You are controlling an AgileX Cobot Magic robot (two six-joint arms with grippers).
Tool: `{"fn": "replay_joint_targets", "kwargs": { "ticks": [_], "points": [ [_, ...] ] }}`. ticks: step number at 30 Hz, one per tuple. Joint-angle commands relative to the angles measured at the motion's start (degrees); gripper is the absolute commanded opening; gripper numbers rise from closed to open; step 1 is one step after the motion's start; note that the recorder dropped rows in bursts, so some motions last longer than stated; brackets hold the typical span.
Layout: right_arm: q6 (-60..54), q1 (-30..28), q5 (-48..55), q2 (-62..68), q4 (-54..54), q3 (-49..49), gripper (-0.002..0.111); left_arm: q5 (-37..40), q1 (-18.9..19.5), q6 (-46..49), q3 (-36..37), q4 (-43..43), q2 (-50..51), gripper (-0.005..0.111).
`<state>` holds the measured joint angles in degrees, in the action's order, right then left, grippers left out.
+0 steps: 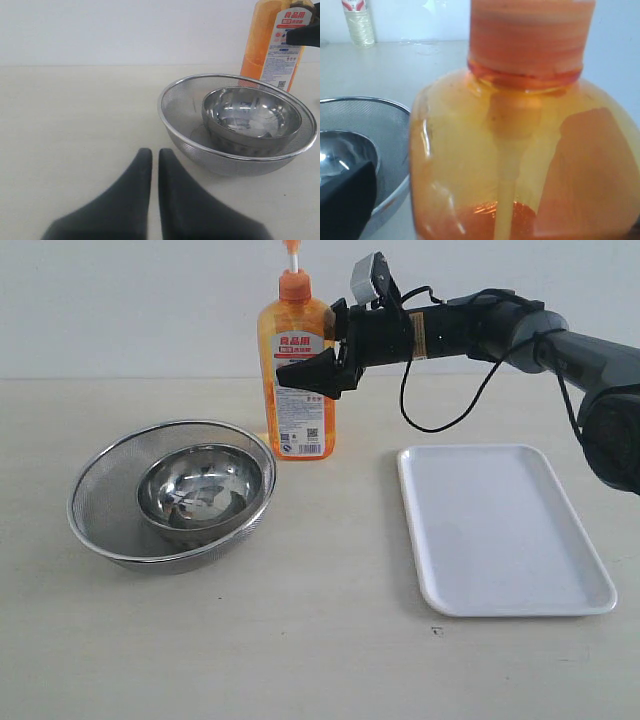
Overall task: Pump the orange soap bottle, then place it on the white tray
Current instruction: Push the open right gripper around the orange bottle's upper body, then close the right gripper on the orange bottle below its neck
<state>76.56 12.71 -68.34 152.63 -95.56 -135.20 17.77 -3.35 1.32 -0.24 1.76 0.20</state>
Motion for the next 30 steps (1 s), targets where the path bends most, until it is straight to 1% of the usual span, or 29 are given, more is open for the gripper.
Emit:
{"fn": "replay_joint_targets", "kwargs": {
  "ticks": [1,18,24,30],
  "points": [
    [0.4,0.0,0.5,0.0,0.3,-0.3,0.105,-0.2,0.2,-0.4,0.2,0.6,-0.2,0.005],
    [1.4,0.0,2.5,0.0,0.9,-0.3,0.105,-0.2,0.2,-0.4,0.2,0.6,-0.2,0.005],
    [1.4,0.0,0.3,0.0,0.9,-0.3,0.105,-0.2,0.2,-0.4,0.2,0.6,-0.2,0.005],
    [1.5,0.0,0.4,0.0,0.9,-0.3,0.105,-0.2,0.2,-0.4,0.2,0.6,-0.2,0.005]
  ]
}}
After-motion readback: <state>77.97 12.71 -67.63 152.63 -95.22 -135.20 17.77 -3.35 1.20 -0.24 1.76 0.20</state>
